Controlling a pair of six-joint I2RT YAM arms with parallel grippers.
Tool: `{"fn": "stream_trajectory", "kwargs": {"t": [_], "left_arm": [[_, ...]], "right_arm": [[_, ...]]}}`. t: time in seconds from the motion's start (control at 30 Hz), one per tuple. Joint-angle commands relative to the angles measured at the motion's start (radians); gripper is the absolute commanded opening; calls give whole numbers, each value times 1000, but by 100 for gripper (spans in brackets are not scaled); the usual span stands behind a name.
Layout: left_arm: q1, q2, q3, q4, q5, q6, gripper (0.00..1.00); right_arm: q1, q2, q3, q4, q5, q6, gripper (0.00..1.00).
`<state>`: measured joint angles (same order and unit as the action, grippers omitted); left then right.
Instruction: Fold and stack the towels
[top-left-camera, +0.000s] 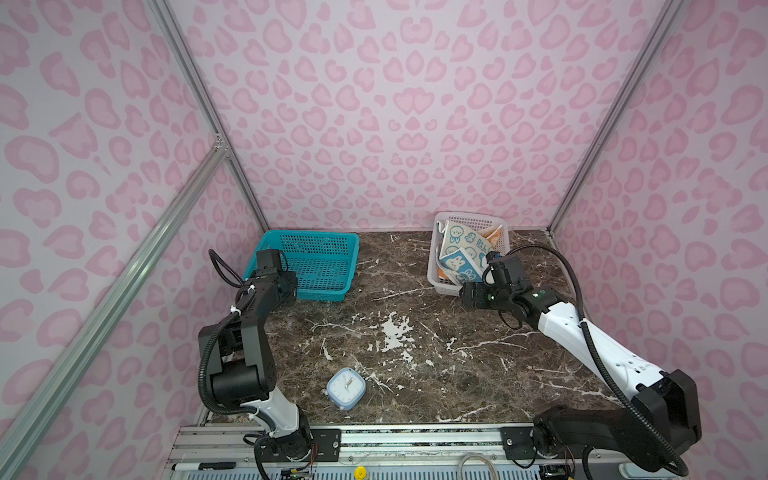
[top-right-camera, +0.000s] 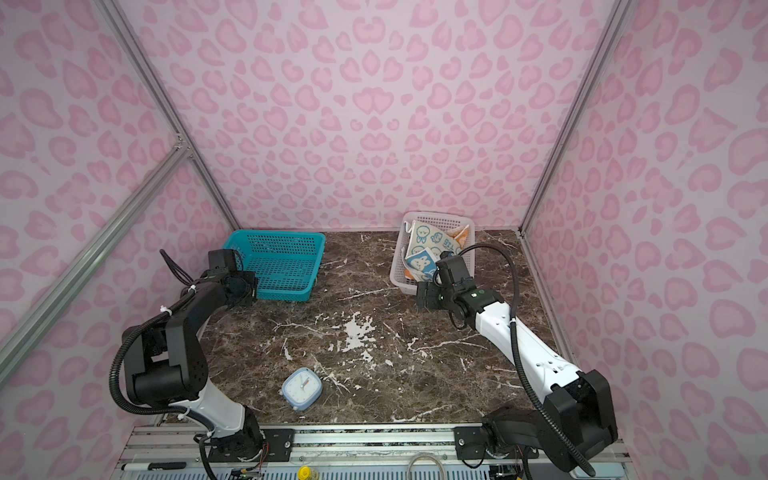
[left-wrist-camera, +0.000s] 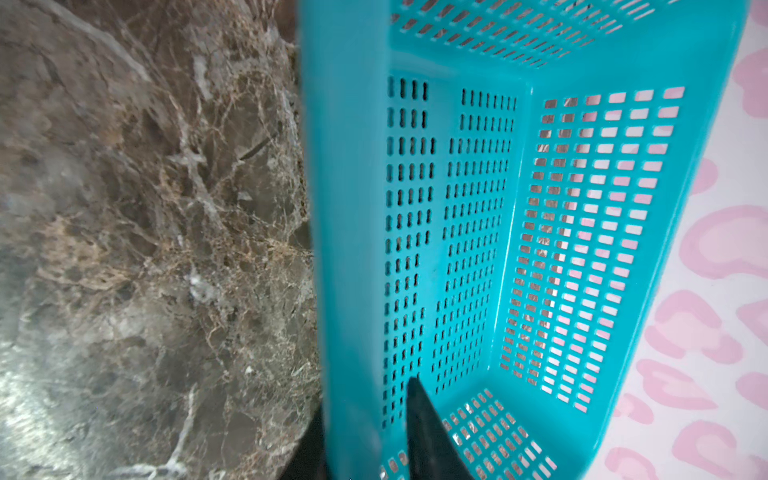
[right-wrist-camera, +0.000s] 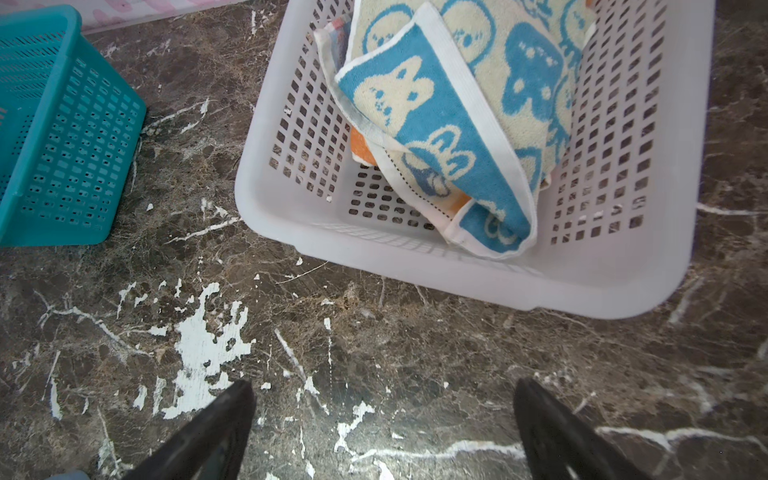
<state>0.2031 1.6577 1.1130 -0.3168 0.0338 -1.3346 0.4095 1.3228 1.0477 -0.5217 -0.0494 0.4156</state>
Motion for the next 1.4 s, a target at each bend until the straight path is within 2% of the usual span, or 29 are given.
{"fn": "stream_trajectory", "kwargs": {"t": [0.0, 0.1, 0.23, 0.37, 0.47, 0.5, 0.63, 0.7, 0.8, 0.97, 1.13, 1.3, 1.37], "left_arm": [[-1, -20, 21, 3, 15, 25, 43], [-1, -49, 14, 5, 30, 52, 64], [-5, -106, -11, 0, 75, 74, 77], [-33, -176, -15, -1, 136, 174, 78], [-85, -208, 9, 38, 232, 291, 79], [-115, -209, 37, 38, 258, 342, 97], [-272, -169, 174, -17, 286, 576, 98], [-337, -147, 205, -28, 287, 624, 98], [-402, -104, 200, -11, 301, 615, 98], [-473, -40, 176, 16, 316, 574, 98], [-528, -39, 155, 29, 318, 555, 98], [-564, -16, 160, 13, 345, 561, 98], [-568, -1, 164, 13, 360, 564, 98]], "right_arm": [[-3, 28, 24, -3, -13, 1, 99], [-3, 63, 72, -36, -31, -5, 99], [-3, 91, 116, -67, -76, 5, 99], [-3, 126, 162, -74, -73, 8, 99], [-4, 197, 247, -86, -70, 4, 99], [-3, 232, 286, -86, -76, -6, 99], [-2, 418, 486, -122, -79, -32, 99], [-1, 526, 607, -170, -80, -49, 99], [-1, 673, 765, -223, -69, -50, 99], [16, 828, 896, -214, -62, -27, 97], [34, 931, 989, -245, -40, -19, 83], [42, 1016, 1069, -320, 50, -35, 60], [42, 1031, 1077, -336, 79, -46, 44]]}}
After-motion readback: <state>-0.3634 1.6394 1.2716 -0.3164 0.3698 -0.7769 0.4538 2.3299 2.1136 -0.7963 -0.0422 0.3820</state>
